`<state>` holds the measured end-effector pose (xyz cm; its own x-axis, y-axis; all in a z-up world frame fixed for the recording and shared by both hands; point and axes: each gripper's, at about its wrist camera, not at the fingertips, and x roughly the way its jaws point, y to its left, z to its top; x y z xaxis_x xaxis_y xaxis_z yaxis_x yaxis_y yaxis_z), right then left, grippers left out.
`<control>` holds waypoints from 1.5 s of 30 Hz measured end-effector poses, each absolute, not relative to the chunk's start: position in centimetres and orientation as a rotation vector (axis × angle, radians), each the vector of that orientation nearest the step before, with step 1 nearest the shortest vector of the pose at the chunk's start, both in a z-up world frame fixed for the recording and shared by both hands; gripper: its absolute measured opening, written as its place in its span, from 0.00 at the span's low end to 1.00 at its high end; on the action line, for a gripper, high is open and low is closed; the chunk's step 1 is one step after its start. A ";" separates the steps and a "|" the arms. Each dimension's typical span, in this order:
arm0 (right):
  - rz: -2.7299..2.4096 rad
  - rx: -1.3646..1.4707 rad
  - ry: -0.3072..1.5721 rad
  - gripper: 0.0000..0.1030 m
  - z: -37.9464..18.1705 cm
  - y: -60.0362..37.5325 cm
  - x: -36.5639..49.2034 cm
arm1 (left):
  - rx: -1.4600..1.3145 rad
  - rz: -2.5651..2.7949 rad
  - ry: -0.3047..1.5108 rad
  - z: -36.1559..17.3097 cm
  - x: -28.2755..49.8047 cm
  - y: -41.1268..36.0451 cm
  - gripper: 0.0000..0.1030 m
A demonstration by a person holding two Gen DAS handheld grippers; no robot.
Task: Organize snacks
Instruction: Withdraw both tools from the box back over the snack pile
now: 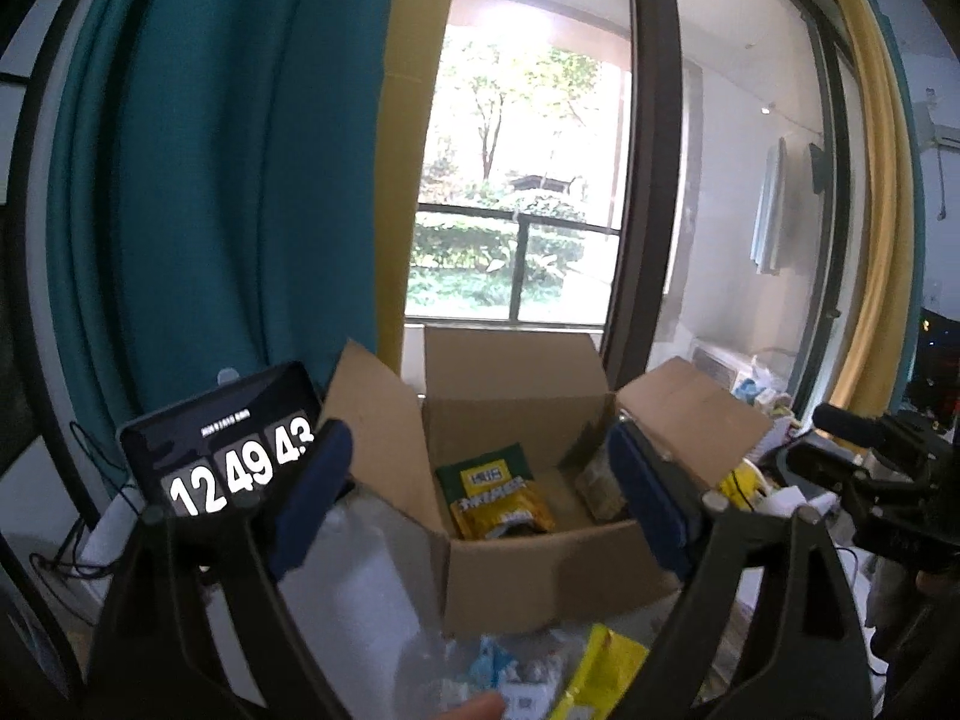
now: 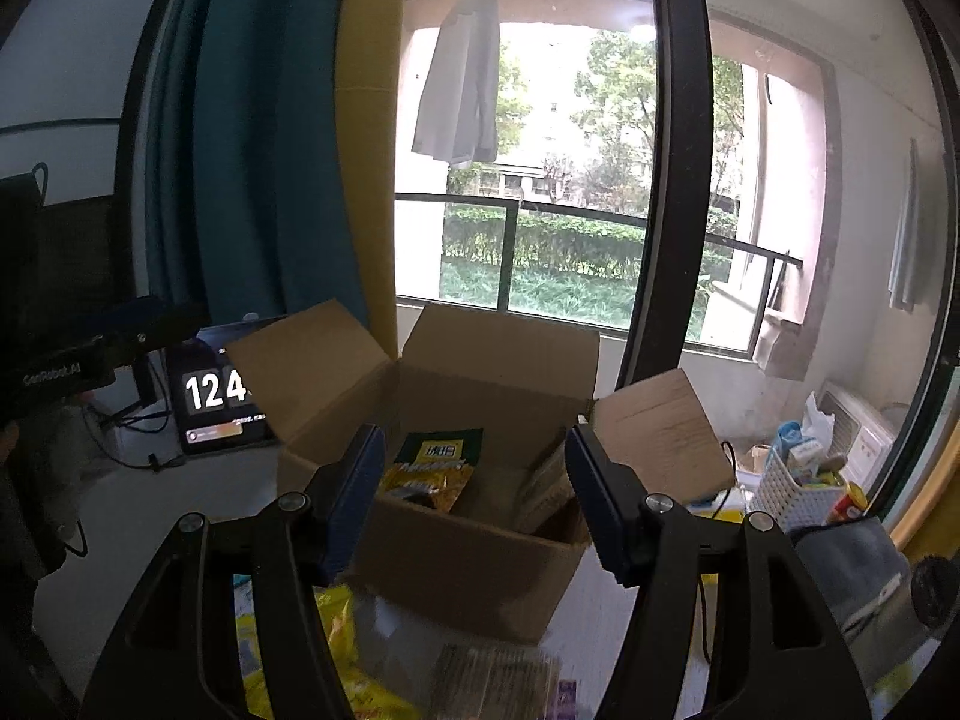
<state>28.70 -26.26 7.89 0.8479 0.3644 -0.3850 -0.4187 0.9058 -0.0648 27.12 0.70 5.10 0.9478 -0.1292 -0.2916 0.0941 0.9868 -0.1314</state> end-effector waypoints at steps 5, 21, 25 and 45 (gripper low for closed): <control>0.407 -0.141 0.381 0.64 7.7 -26.6 26.4 | -0.131 -0.151 0.298 4.7 24.4 0.8 0.90; 0.369 -0.102 0.422 0.64 5.9 -28.0 20.3 | -0.160 -0.194 0.387 1.1 18.5 1.0 0.91; 0.355 -0.097 0.441 0.64 5.3 -28.4 19.0 | -0.177 -0.202 0.419 -0.1 17.4 1.0 0.91; 0.300 -0.050 0.521 0.64 2.1 -30.8 14.7 | -0.199 -0.258 0.607 -6.5 13.0 -1.0 0.91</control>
<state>14.65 -30.81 2.13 0.8246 0.2698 -0.4973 -0.2952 0.9550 0.0286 12.96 -0.97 -6.49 0.7911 -0.2963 -0.5351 0.1801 0.9489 -0.2592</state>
